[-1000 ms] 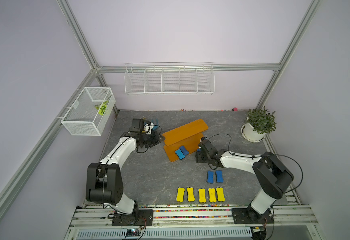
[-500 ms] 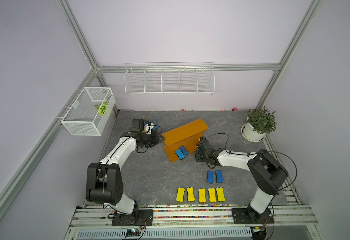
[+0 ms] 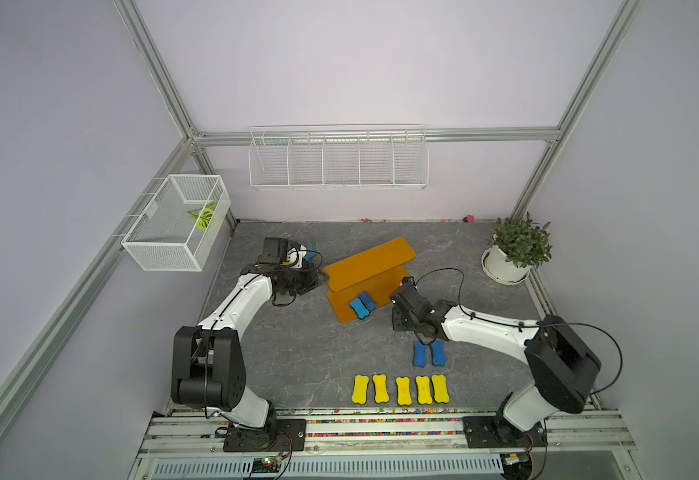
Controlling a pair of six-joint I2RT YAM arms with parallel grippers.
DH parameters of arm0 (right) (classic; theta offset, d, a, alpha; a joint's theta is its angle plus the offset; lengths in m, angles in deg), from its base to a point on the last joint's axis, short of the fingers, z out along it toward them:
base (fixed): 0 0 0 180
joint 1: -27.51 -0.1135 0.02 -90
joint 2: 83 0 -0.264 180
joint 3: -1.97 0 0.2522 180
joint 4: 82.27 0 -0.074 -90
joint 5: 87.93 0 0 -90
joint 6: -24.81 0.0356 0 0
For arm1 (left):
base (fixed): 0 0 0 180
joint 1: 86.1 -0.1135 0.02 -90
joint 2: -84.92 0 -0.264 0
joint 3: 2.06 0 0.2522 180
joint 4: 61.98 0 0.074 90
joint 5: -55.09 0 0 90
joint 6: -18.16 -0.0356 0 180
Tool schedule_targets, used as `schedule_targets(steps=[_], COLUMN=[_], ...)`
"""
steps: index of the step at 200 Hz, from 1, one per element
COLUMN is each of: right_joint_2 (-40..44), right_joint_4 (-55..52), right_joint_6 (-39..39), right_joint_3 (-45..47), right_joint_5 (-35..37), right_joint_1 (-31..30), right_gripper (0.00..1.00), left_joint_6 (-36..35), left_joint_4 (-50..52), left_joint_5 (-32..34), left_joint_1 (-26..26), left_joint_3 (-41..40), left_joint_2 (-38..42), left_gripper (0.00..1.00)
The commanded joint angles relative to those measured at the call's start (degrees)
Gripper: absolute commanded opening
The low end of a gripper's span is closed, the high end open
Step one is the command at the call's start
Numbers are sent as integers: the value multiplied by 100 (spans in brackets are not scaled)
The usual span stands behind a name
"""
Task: Remove the whiteboard erasers from the shelf
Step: Pick up the whiteboard eraser from the center of the board, then place the whiteboard eraser at the center of the board.
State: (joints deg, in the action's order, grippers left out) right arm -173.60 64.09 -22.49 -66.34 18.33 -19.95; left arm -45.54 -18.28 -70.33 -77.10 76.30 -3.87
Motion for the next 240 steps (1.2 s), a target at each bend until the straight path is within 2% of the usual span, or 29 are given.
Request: schedule_targets(steps=[1, 44, 69, 240], right_joint_2=[329, 521, 447, -90], right_joint_4=[-864, -1417, -1502, -1095], right_joint_6=[684, 1344, 1572, 1582], right_joint_3=[64, 130, 222, 464], right_joint_5=[310, 397, 412, -278], right_joint_1=[-284, -1043, -1286, -1339], right_gripper=[30, 30, 30, 33], left_joint_6=[-38, -20, -29, -6], left_joint_4=[30, -14, -39, -36], left_joint_5=[-7, -34, -28, -15], left_joint_1=[-41, -21, -16, -4], left_joint_3=[-44, -75, -100, -44], left_joint_2=[191, 291, 353, 249], left_gripper=[41, 40, 40, 40])
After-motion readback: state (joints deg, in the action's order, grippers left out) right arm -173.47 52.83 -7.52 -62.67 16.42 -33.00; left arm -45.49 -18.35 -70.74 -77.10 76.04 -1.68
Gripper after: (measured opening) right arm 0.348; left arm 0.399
